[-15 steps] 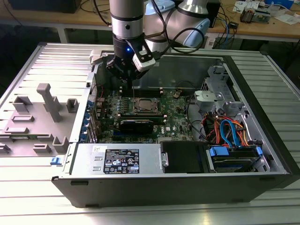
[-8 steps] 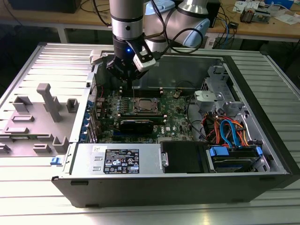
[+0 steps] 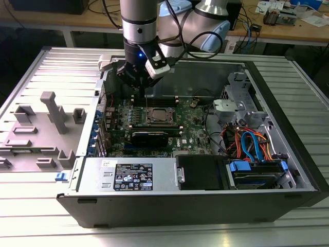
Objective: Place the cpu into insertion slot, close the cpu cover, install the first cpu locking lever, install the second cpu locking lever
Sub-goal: 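Install the first cpu locking lever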
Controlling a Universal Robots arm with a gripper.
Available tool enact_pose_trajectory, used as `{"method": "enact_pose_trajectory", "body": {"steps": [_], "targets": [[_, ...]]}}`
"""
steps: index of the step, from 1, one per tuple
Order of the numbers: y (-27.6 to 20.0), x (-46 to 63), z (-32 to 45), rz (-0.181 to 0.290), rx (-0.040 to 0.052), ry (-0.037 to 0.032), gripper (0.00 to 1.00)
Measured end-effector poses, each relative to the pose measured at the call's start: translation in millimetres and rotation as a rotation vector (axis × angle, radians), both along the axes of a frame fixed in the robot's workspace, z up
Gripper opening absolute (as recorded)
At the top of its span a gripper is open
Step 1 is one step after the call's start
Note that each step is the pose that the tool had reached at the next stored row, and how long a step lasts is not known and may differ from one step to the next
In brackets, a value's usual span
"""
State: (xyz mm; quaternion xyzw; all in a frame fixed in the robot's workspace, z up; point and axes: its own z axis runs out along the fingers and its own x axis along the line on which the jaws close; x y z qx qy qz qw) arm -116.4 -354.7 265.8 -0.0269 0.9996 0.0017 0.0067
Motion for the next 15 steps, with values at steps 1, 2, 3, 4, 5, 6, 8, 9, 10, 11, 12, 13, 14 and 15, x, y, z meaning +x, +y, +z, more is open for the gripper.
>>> {"method": "enact_pose_trajectory", "body": {"steps": [1, 2, 3, 4, 5, 6, 8, 9, 10, 11, 12, 13, 14, 15], "targets": [[1.4, 0.0, -0.1, 0.000, 0.0000, -0.0001, 0.11], [4.3, -0.1, -0.1, 0.000, 0.0001, -0.0001, 0.11], [7.1, -0.2, -0.3, 0.000, 0.0001, 0.0000, 0.11], [9.8, -0.3, -0.6, 0.000, 0.0002, 0.0004, 0.11], [10.6, -0.2, -1.0, 0.000, 0.0004, 0.0008, 0.11], [10.8, -0.2, -1.3, 0.000, 0.0004, 0.0011, 0.11], [12.5, 2.9, -2.9, 0.000, 0.0003, 0.0041, 0.11], [13.5, 4.0, -3.4, 0.000, 0.0004, 0.0049, 0.11], [14.8, 6.0, -3.7, 0.000, 0.0003, 0.0056, 0.11], [15.1, 7.2, -3.8, 0.000, 0.0003, 0.0057, 0.11], [15.2, 8.3, -3.9, 0.000, 0.0002, 0.0058, 0.11], [15.4, 9.8, -4.2, 0.000, 0.0004, 0.0057, 0.11], [15.5, 10.5, -4.5, 0.000, 0.0004, 0.0057, 0.11], [15.6, 11.8, -5.2, 0.000, 0.0004, 0.0057, 0.11]]}}
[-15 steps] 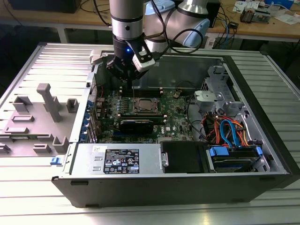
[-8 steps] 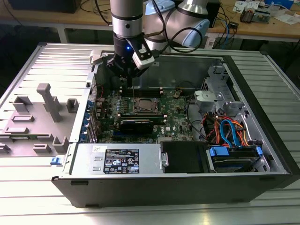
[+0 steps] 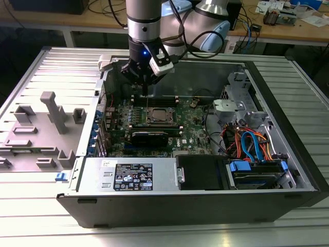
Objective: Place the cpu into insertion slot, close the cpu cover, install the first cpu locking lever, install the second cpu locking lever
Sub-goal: 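Install the first cpu locking lever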
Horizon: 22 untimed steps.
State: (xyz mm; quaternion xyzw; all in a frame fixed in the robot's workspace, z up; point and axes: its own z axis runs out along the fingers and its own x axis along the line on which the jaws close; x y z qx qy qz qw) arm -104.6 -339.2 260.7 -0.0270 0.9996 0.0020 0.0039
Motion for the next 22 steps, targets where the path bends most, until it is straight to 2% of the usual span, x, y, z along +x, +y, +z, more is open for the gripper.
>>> {"method": "enact_pose_trajectory", "body": {"steps": [4, 12, 14, 22], "targets": [[0.2, 3.7, -2.5, 0.000, -0.0009, 0.0002, 0.11], [0.2, 4.4, -2.8, 0.000, -0.0010, 0.0001, 0.11], [0.2, 11.3, -3.5, 0.000, -0.0012, 0.0001, 0.11], [0.3, 12.0, -3.8, 0.000, -0.0013, 0.0001, 0.11]]}}
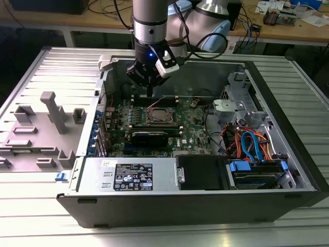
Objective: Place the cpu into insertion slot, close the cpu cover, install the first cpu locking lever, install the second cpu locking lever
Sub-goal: 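Install the first cpu locking lever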
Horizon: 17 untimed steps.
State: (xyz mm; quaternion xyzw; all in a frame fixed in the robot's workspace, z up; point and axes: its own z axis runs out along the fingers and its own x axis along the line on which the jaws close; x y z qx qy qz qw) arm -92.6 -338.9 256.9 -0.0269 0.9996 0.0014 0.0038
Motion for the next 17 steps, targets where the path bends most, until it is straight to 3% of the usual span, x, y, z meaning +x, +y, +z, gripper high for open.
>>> {"method": "enact_pose_trajectory", "body": {"steps": [8, 12, 17], "targets": [[0.0, 1.6, -7.2, 0.000, 0.0000, -0.0001, 0.11], [-0.2, 3.1, -10.8, -0.011, -0.0001, -0.0078, 0.11], [-0.3, 4.9, -13.1, -0.014, -0.0004, -0.0086, 0.11]]}}
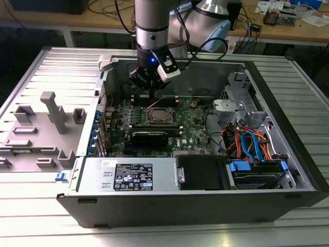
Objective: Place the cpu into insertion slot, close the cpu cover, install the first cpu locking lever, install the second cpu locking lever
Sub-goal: 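Install the first cpu locking lever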
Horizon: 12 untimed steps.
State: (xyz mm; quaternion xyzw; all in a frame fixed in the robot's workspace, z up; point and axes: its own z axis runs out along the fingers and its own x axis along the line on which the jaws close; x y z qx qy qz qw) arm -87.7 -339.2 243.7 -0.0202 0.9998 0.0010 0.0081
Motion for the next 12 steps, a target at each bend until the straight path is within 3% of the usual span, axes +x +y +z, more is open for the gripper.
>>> {"method": "enact_pose_trajectory", "body": {"steps": [12], "targets": [[0.0, 0.8, -1.7, 0.000, 0.0005, -0.0006, 0.11]]}}
